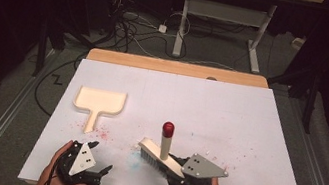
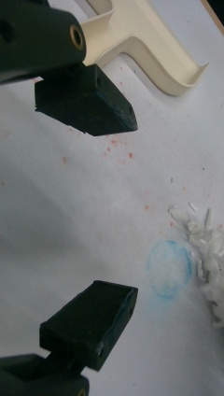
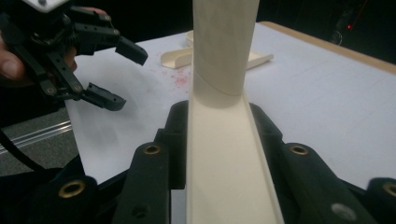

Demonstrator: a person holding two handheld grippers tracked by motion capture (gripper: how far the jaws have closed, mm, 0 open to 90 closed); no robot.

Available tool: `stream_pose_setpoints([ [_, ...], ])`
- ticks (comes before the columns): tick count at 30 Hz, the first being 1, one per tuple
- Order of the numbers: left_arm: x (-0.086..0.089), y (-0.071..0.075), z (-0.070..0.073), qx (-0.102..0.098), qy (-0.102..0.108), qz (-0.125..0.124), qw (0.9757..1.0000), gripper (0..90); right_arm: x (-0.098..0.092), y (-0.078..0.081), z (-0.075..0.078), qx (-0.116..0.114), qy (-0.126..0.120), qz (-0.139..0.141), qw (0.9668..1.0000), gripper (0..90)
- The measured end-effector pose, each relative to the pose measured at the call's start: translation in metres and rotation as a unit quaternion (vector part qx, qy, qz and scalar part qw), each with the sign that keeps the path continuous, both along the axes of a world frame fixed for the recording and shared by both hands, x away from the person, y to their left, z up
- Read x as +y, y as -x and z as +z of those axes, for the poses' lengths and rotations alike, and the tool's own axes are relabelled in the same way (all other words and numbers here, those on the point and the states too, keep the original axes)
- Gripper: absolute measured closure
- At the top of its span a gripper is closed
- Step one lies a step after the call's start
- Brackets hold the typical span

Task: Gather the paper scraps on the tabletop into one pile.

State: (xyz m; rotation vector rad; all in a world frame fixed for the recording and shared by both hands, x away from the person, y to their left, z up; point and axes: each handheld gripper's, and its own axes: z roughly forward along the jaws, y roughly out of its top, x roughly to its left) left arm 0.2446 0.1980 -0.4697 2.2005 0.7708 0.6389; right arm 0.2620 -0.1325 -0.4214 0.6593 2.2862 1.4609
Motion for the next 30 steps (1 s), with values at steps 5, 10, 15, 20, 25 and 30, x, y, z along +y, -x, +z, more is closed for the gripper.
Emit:
stream_pose_setpoints([
  [5, -0.001, 0.0, 0.0, 0.002, -0.002, -0.004, 1.0, 17.2, -0.031, 0.0, 0.016, 0.001, -0.002, 0.009, 1.0, 67.6],
  [10, -0.004, 0.001, -0.001, 0.005, -0.01, -0.01, 0.9999, 17.2, -0.063, 0.003, 0.02, -0.003, 0.016, 0.014, 0.9998, 67.6],
  [15, -0.008, 0.0, -0.002, 0.007, -0.015, -0.014, 0.9998, 17.2, -0.089, 0.005, 0.016, 0.007, 0.033, 0.044, 0.9985, 67.6],
  [20, -0.009, 0.0, -0.002, 0.007, -0.017, -0.016, 0.9997, 17.2, -0.111, 0.008, 0.011, 0.019, 0.038, 0.034, 0.9985, 67.6],
  [25, -0.009, 0.0, -0.003, 0.01, -0.018, -0.017, 0.9996, 17.2, -0.127, 0.011, 0.007, 0.016, 0.061, 0.024, 0.9977, 67.6],
  [30, -0.01, 0.0, -0.004, 0.011, -0.02, -0.021, 0.9995, 17.2, -0.124, 0.006, -0.008, 0.014, 0.083, 0.017, 0.9963, 67.7],
])
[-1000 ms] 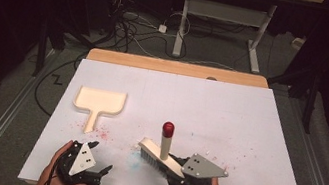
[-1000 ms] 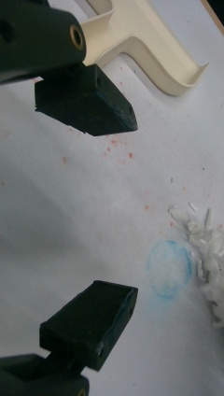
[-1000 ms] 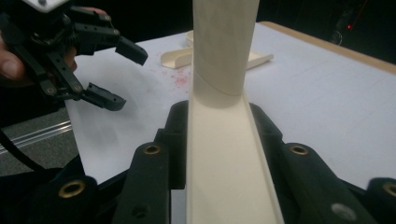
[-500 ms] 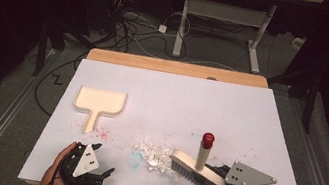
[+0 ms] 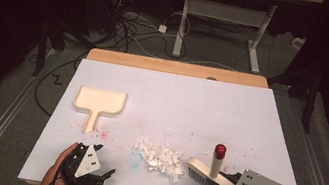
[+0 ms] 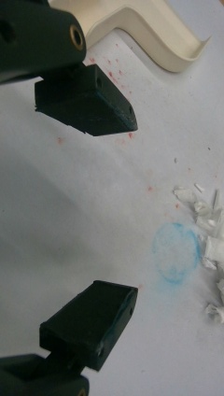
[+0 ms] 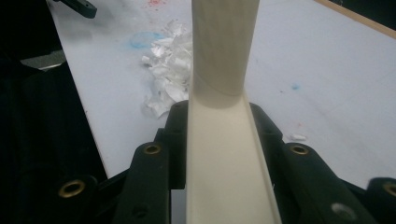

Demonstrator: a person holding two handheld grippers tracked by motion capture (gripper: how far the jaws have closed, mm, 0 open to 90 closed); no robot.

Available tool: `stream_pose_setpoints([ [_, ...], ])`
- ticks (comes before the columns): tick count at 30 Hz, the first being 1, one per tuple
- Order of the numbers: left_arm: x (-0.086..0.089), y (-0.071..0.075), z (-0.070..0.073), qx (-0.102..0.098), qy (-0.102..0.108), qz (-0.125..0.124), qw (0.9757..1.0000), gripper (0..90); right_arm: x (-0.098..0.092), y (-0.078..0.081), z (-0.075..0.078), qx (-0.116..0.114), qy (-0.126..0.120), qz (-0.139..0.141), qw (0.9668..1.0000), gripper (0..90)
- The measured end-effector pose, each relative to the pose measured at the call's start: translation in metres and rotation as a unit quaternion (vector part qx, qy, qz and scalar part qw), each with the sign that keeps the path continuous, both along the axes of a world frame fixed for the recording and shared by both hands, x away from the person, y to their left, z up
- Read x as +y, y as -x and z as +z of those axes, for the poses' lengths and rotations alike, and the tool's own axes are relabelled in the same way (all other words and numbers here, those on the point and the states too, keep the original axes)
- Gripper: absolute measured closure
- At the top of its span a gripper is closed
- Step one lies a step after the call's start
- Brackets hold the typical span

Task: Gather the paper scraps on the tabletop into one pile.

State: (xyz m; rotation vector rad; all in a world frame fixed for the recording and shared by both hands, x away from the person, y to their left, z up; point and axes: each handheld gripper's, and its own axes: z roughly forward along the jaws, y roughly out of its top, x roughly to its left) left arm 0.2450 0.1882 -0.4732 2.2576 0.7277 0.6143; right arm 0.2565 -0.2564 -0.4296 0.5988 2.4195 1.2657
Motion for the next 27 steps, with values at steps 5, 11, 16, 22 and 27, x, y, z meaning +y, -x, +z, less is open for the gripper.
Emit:
stream_pose_setpoints([
  [5, 0.0, 0.0, 0.0, 0.0, 0.001, 0.0, 1.0, 17.2, 0.025, -0.004, -0.007, 0.0, -0.009, 0.034, 0.9994, 67.6],
  [11, 0.0, 0.0, 0.0, 0.0, 0.0, -0.001, 1.0, 17.2, 0.056, -0.011, -0.009, -0.021, -0.008, 0.04, 0.999, 67.6],
  [16, -0.001, -0.001, -0.001, 0.001, -0.001, -0.003, 1.0, 17.3, 0.066, -0.021, -0.006, -0.031, -0.022, 0.038, 0.9986, 67.7],
  [22, -0.001, 0.0, -0.001, 0.001, -0.002, -0.002, 1.0, 17.3, 0.058, -0.02, 0.005, -0.033, -0.038, 0.032, 0.9982, 67.5],
  [27, 0.0, 0.0, 0.001, -0.003, 0.0, 0.001, 1.0, 17.3, 0.043, -0.013, 0.016, -0.044, -0.061, 0.006, 0.9971, 67.6],
])
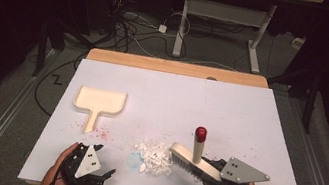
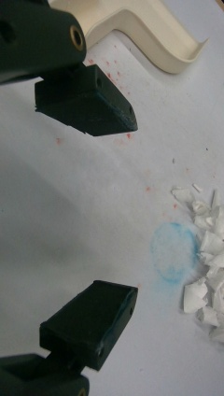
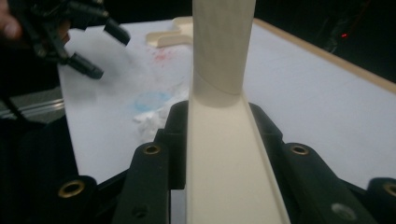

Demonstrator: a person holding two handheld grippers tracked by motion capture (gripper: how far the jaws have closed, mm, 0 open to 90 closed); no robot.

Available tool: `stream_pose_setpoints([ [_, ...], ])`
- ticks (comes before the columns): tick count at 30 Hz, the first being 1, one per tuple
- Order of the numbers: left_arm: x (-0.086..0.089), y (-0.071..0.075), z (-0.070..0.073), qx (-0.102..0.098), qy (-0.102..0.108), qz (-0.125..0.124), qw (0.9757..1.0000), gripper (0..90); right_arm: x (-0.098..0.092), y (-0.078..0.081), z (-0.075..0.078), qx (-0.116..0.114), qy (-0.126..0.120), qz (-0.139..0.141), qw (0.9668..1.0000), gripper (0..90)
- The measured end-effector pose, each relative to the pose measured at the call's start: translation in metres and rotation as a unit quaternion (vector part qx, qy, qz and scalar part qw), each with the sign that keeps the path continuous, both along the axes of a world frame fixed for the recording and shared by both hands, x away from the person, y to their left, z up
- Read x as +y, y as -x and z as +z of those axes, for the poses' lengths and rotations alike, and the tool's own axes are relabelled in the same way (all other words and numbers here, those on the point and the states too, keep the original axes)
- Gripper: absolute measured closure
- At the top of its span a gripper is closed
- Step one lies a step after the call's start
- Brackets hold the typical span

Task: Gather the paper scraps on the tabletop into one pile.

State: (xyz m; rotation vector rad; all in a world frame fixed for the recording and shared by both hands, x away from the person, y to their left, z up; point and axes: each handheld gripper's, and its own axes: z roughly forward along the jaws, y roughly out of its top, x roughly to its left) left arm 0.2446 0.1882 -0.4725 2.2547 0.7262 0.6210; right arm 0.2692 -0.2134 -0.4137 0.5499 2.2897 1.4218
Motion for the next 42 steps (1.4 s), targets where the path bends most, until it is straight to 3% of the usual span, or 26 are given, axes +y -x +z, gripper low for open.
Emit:
stream_pose_setpoints([
  [2, 0.0, -0.001, 0.0, 0.0, 0.001, 0.001, 1.0, 17.3, -0.003, 0.0, 0.004, -0.012, -0.01, -0.027, 0.9995, 67.6],
  [6, -0.001, -0.001, 0.0, 0.001, 0.0, -0.001, 1.0, 17.3, -0.005, -0.008, 0.0, -0.035, -0.008, -0.091, 0.9952, 67.7],
  [7, -0.001, -0.001, 0.0, 0.001, 0.0, -0.001, 1.0, 17.3, -0.006, -0.01, -0.004, -0.044, -0.002, -0.112, 0.9927, 67.7],
  [11, -0.002, -0.002, -0.001, 0.003, -0.001, -0.002, 1.0, 17.4, -0.011, -0.02, -0.024, -0.039, 0.012, -0.184, 0.9821, 67.7],
  [14, -0.003, -0.001, -0.001, 0.002, -0.003, -0.006, 1.0, 17.3, -0.004, -0.023, -0.034, -0.024, 0.005, -0.215, 0.9764, 67.7],
  [19, -0.003, -0.002, -0.001, 0.003, -0.004, -0.007, 1.0, 17.5, 0.03, -0.016, -0.044, -0.011, -0.005, -0.189, 0.9819, 67.7],
  [25, -0.004, -0.001, -0.001, 0.003, -0.003, -0.01, 0.9999, 17.9, 0.065, -0.016, -0.05, -0.018, -0.045, -0.188, 0.9811, 67.7],
  [27, -0.004, 0.0, 0.0, 0.001, -0.002, -0.01, 0.9999, 17.9, 0.073, -0.019, -0.053, -0.01, -0.061, -0.199, 0.9779, 67.7],
  [29, -0.003, -0.001, -0.001, 0.003, -0.003, -0.01, 0.9999, 18.0, 0.08, -0.021, -0.056, -0.019, -0.063, -0.205, 0.9766, 67.7],
  [35, -0.003, 0.0, 0.0, 0.001, -0.002, -0.011, 0.9999, 18.0, 0.083, -0.026, -0.053, -0.028, -0.066, -0.208, 0.9755, 67.7],
  [39, -0.003, -0.001, 0.0, 0.002, -0.003, -0.01, 0.9999, 18.0, 0.07, -0.03, -0.042, -0.025, -0.068, -0.213, 0.9744, 67.7],
  [42, -0.004, -0.001, 0.0, 0.001, -0.003, -0.012, 0.9999, 18.0, 0.058, -0.029, -0.032, -0.016, -0.072, -0.207, 0.9755, 67.6],
])
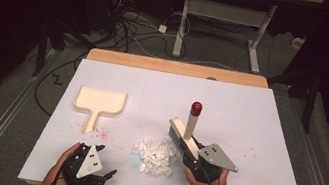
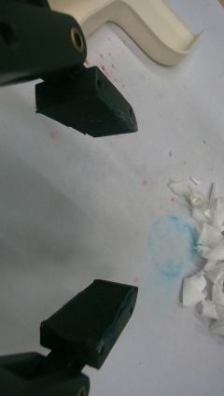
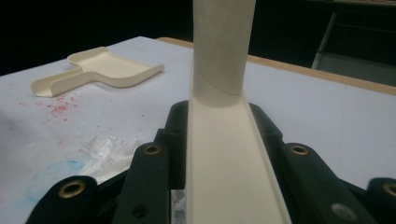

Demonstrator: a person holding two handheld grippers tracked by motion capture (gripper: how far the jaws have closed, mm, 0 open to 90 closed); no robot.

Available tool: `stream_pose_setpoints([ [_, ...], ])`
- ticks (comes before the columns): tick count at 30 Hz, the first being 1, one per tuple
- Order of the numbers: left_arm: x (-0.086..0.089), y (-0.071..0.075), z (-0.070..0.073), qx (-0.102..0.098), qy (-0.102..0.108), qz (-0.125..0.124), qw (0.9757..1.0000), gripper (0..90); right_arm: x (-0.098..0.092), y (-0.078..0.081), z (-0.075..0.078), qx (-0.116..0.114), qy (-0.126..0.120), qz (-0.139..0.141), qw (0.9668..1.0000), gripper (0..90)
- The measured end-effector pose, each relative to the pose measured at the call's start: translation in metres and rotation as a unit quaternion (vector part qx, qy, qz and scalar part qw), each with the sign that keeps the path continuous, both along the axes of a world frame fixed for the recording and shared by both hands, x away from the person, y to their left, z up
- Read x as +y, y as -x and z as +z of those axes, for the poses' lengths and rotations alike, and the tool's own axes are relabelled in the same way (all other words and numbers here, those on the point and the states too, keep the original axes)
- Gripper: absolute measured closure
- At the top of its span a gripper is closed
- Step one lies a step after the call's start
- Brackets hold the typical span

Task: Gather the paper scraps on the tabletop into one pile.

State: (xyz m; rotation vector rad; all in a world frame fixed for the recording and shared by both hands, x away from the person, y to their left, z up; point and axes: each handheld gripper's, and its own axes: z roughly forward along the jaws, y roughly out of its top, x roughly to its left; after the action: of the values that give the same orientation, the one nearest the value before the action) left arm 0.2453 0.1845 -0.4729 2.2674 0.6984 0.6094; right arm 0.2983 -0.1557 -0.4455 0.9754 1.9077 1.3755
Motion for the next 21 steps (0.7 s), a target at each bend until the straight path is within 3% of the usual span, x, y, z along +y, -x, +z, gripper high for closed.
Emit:
stream_pose_setpoints([
  [6, -0.001, -0.001, 0.0, -0.002, -0.006, -0.004, 1.0, 18.0, -0.033, 0.005, 0.026, 0.004, -0.019, 0.027, 0.9995, 67.6],
  [10, -0.001, 0.001, 0.0, -0.002, -0.007, -0.007, 0.9999, 18.0, -0.058, 0.016, 0.037, 0.007, -0.001, 0.057, 0.9983, 67.6],
  [14, -0.001, 0.0, -0.001, -0.001, -0.01, -0.006, 0.9999, 18.0, -0.078, 0.027, 0.034, 0.031, 0.02, 0.076, 0.9964, 67.6],
  [17, -0.001, 0.001, 0.0, -0.002, -0.011, -0.009, 0.9999, 18.0, -0.089, 0.035, 0.028, 0.056, 0.046, 0.095, 0.9928, 67.6],
  [21, -0.002, 0.0, -0.001, 0.001, -0.014, -0.008, 0.9999, 18.0, -0.102, 0.045, 0.022, 0.08, 0.081, 0.127, 0.9854, 67.7],
])
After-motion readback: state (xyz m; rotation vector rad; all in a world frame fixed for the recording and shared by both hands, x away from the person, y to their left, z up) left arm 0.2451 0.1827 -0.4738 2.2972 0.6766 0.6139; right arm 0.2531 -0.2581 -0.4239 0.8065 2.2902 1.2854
